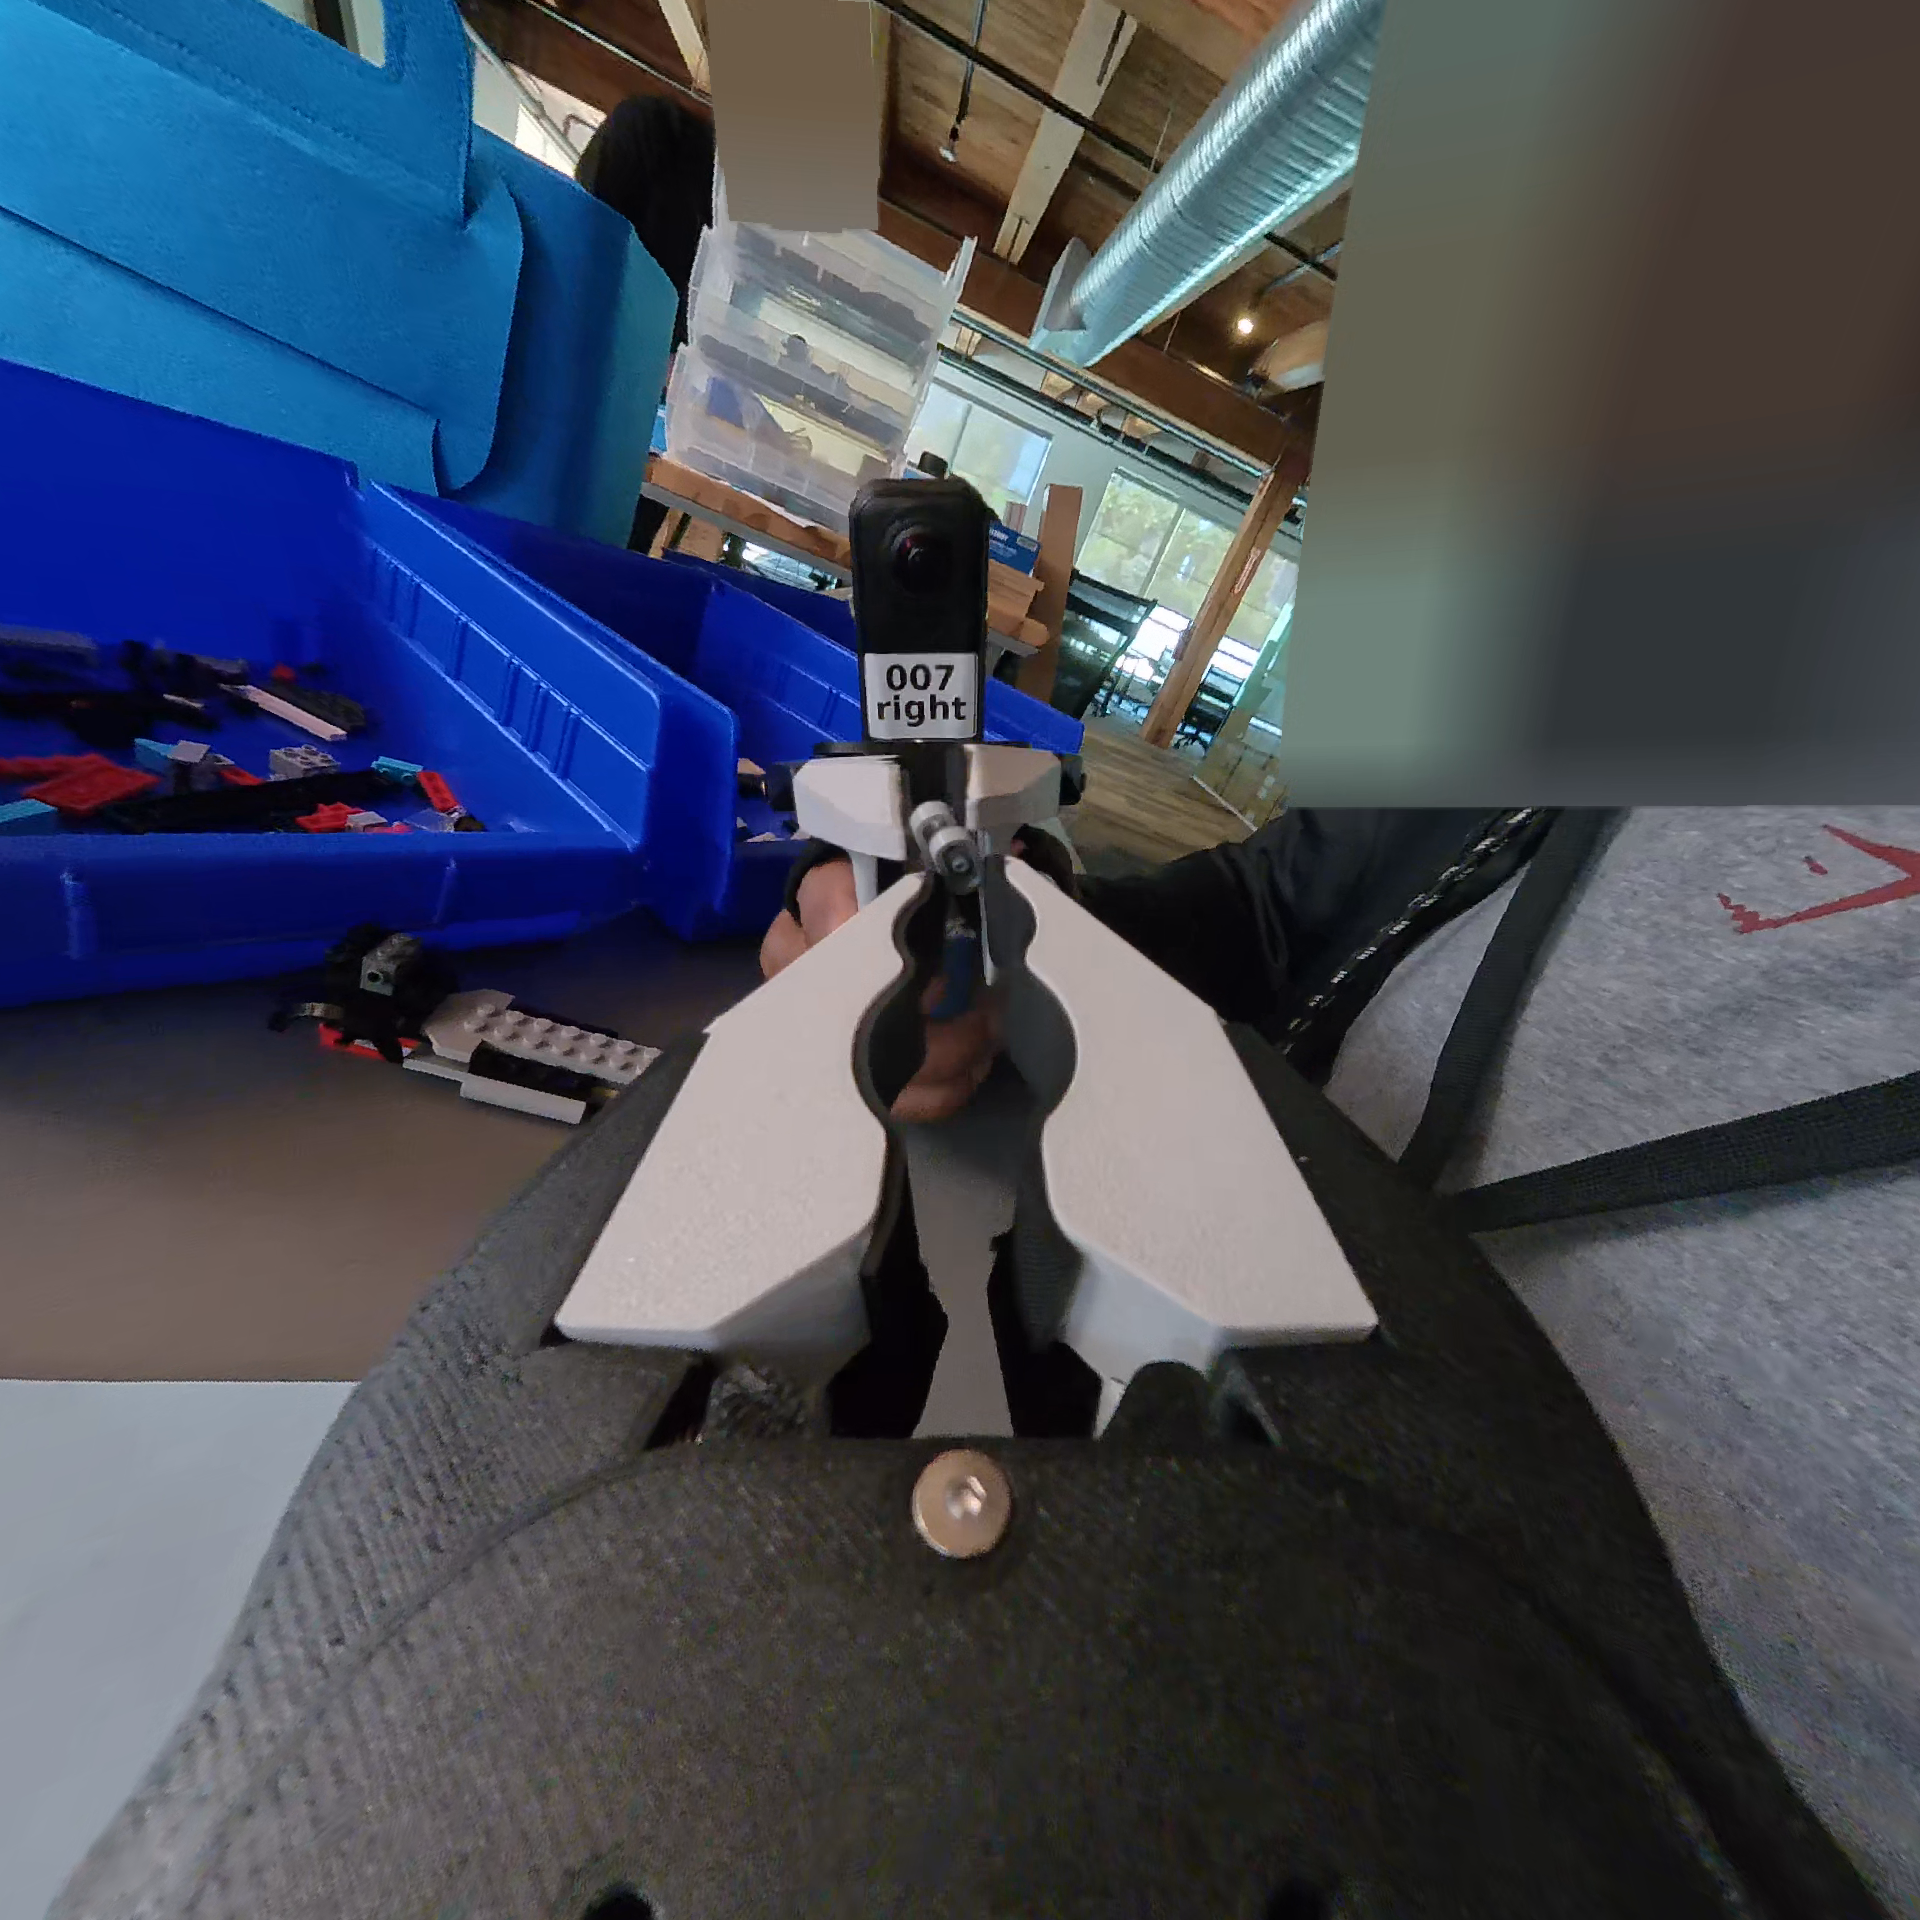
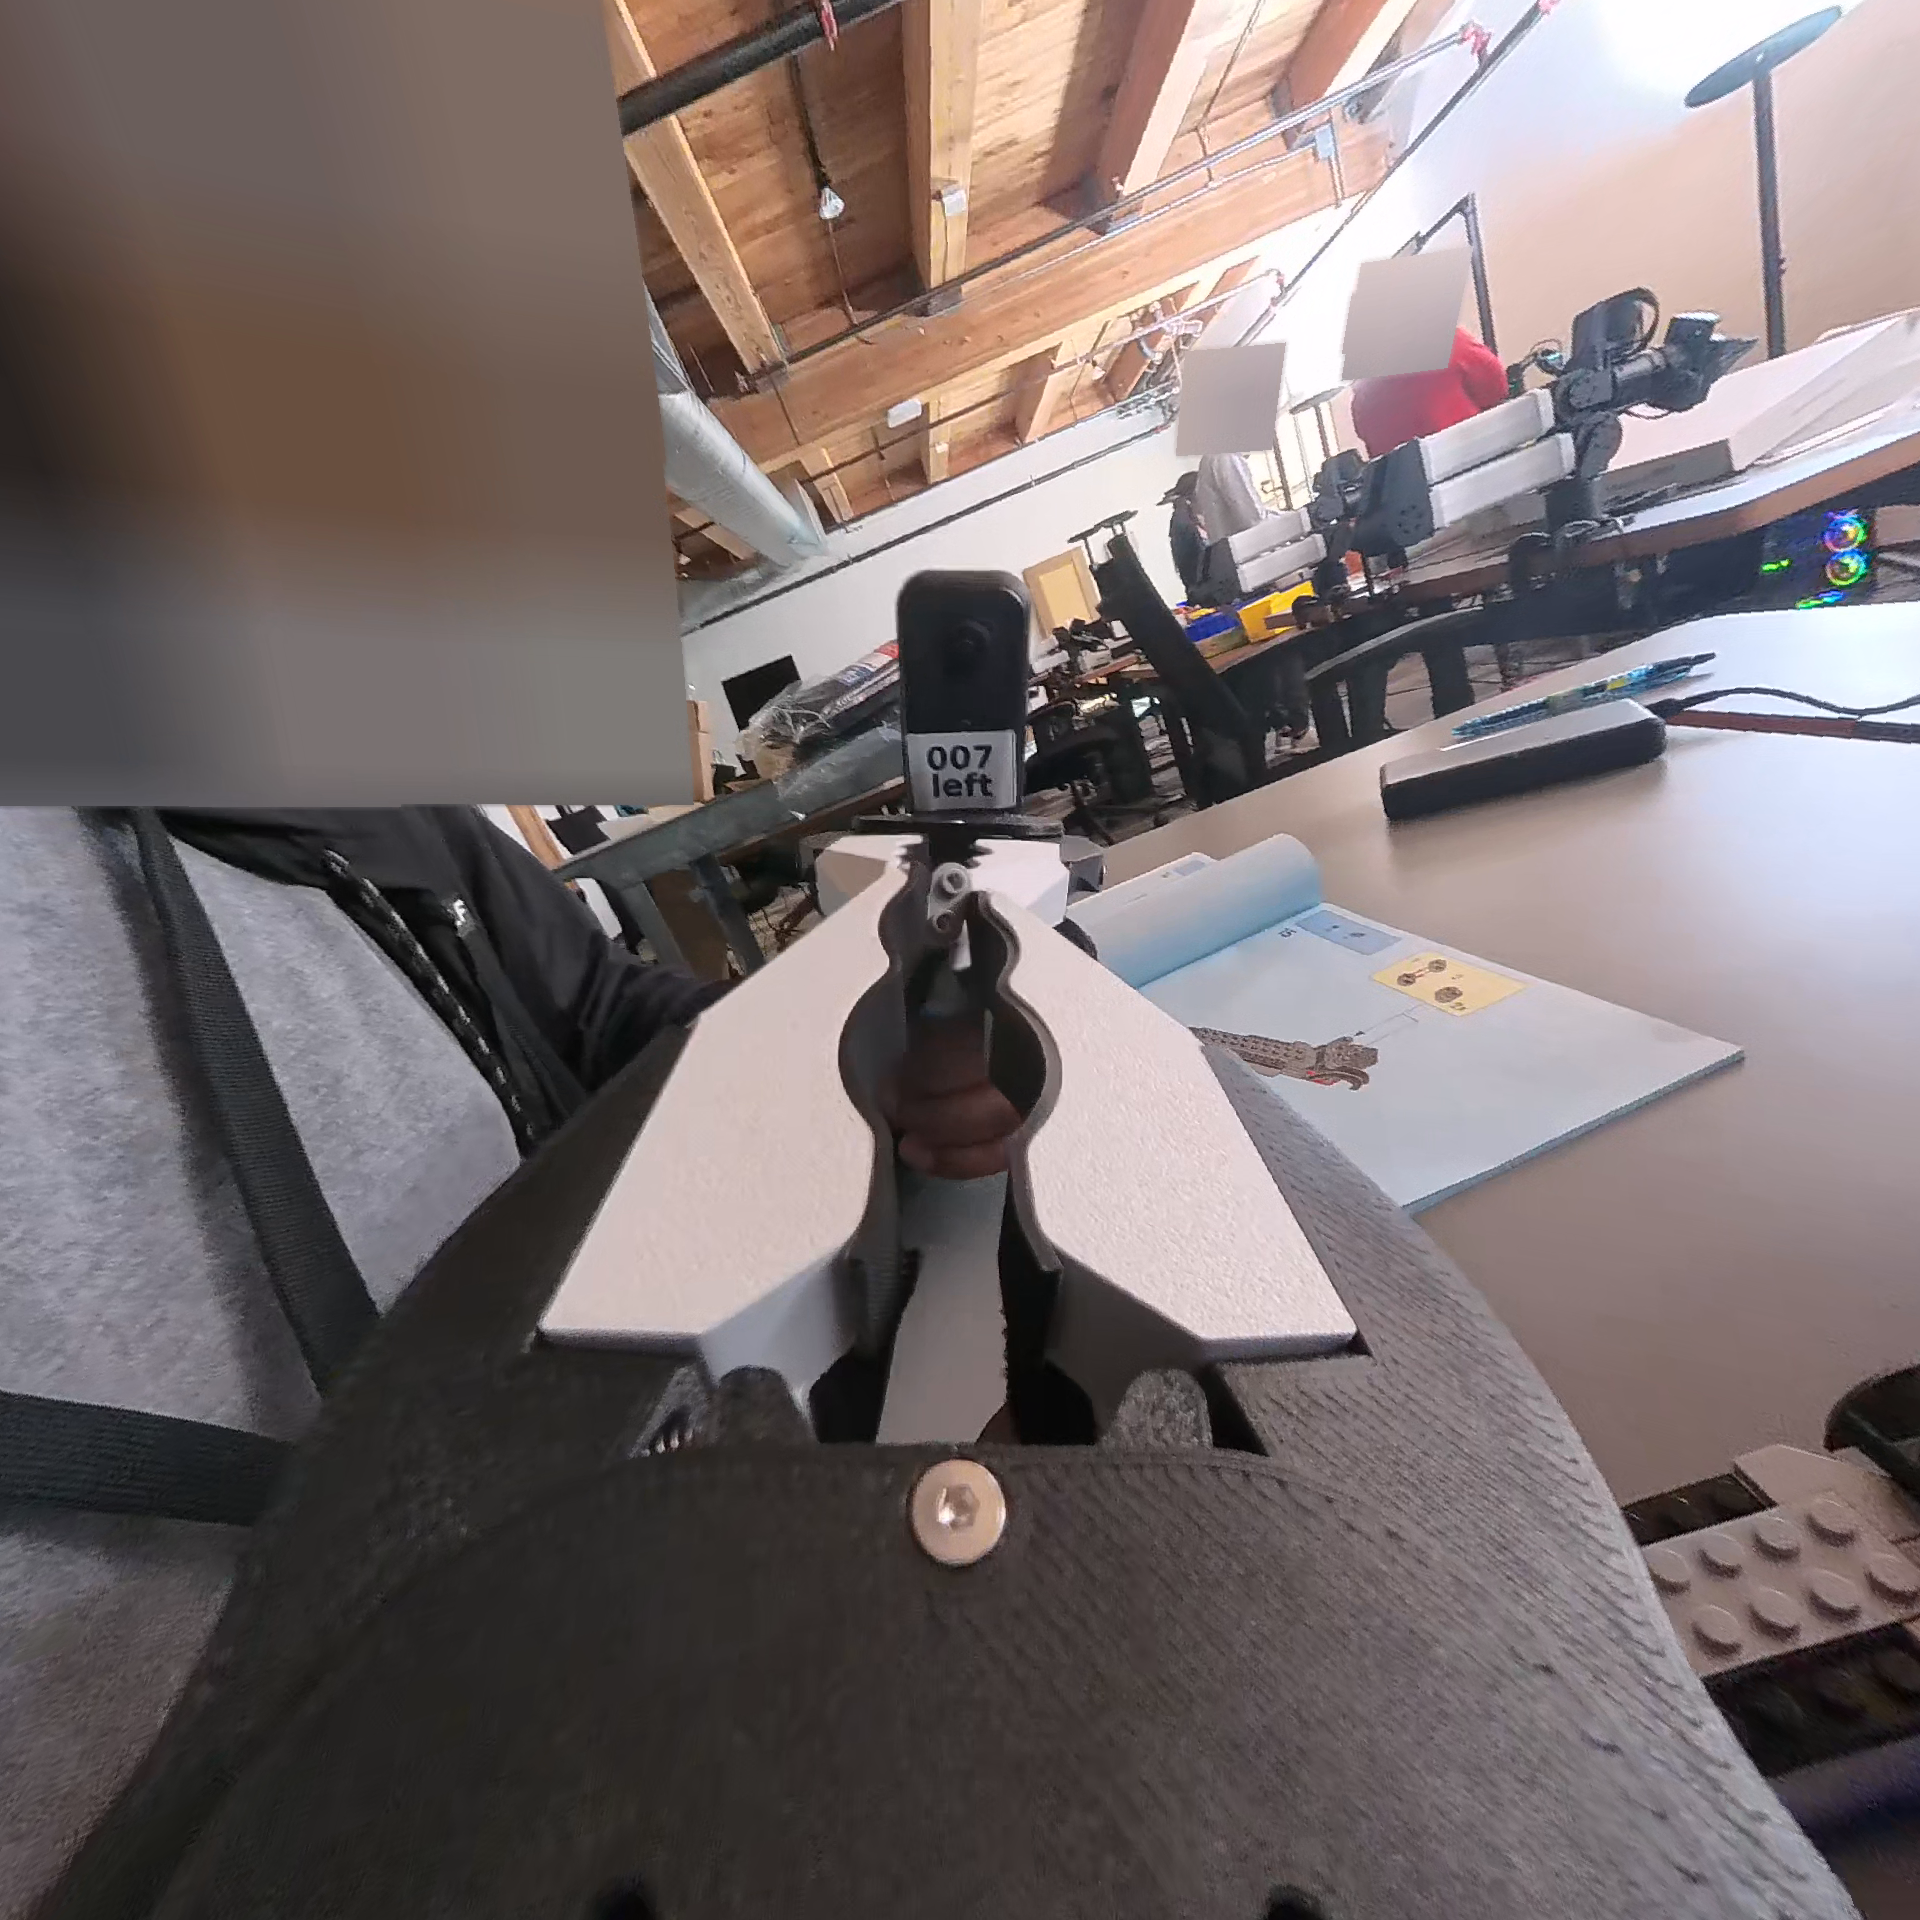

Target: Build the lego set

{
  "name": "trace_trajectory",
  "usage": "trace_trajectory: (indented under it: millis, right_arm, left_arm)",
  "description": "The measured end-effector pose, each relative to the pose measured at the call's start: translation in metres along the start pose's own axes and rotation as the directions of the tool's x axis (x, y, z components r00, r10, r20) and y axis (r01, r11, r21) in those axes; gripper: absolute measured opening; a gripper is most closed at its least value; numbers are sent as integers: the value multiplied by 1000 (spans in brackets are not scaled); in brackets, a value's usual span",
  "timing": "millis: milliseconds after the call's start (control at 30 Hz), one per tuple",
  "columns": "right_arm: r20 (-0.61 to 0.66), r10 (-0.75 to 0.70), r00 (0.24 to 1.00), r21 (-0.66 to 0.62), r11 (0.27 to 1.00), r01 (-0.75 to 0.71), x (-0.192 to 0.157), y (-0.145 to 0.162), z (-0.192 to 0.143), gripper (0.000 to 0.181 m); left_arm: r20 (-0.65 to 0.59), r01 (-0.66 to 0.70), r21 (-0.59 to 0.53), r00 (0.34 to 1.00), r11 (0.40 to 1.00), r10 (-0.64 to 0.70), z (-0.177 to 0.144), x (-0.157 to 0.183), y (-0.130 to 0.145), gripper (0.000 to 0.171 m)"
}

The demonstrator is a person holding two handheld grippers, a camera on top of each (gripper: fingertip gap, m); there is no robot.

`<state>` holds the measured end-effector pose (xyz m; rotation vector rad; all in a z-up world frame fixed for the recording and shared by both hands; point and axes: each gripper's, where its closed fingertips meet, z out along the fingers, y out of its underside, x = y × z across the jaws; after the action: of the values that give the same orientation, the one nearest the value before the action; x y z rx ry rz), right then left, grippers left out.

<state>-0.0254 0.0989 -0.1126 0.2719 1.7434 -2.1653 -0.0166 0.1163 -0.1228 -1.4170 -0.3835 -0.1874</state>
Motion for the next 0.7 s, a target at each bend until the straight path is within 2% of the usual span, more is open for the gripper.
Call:
trace_trajectory:
  millis: [467,700]
  right_arm:
    - [26,15,1000,-50,999,-14,-1,6,-1,9]
    - [1,-9,1000,-75,997,9,1,8,0,9]
  left_arm:
    - [-7,32,-46,999,998,-32,-2,-1,5,8]
    - [-6,58,-17,998,998,-58,-1,-4,5,8]
